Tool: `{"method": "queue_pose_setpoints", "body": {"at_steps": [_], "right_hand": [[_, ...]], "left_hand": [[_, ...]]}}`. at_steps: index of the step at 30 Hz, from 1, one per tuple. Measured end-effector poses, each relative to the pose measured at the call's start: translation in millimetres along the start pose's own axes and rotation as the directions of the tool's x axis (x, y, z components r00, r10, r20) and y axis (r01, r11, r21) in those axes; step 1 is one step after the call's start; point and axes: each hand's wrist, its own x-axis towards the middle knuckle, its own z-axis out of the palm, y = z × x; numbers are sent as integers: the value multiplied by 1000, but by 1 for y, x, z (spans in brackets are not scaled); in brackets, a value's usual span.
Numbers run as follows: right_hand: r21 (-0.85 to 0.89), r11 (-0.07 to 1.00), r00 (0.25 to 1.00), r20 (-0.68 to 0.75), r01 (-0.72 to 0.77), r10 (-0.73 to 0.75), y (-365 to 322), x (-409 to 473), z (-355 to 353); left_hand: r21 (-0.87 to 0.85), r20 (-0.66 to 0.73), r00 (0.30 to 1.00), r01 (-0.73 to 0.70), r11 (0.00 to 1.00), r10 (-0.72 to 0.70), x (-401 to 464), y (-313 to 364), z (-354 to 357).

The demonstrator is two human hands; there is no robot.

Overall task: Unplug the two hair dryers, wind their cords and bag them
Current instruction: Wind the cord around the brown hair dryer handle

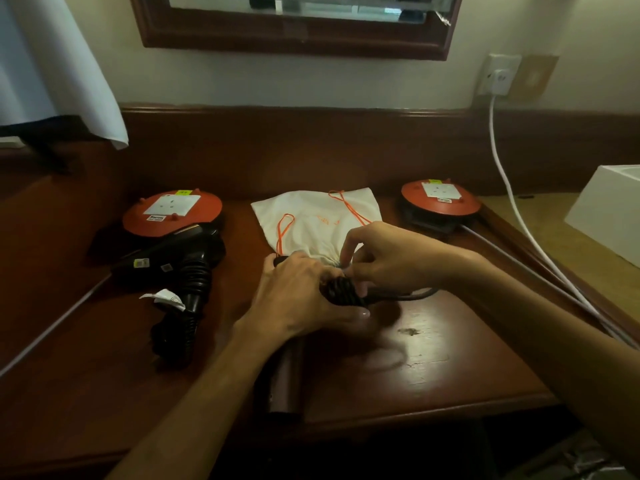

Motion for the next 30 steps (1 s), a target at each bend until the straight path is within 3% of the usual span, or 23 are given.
{"method": "queue_pose_setpoints", "body": {"at_steps": [6,11,15,20,23,27,30], "right_hand": [[-164,986,999,-43,-5,-2,-6,-15,-1],[-280,959,999,-24,35,-44,-4,-26,-5],[-352,932,996,55,86,-71,4,-28,-6],[-272,960,997,58,68,-55,9,-22,-6],[-310,949,984,178,60,-4,14,-20,-14],[-346,935,904,420,78,80,20,-25,-15],[-238,970,908,414,43,62,25,-34,-13]], "left_hand": [[-20,-201,978,60,998,-62,-1,-5,10],[-6,-215,975,58,998,-58,-1,-7,10],[22,-183,982,56,998,-51,1,-3,12],[51,-111,992,64,997,-58,4,5,11],[114,-41,999,40,993,-35,4,7,12],[293,105,994,-59,954,30,6,17,15],[302,107,994,-59,951,28,5,17,13]]}}
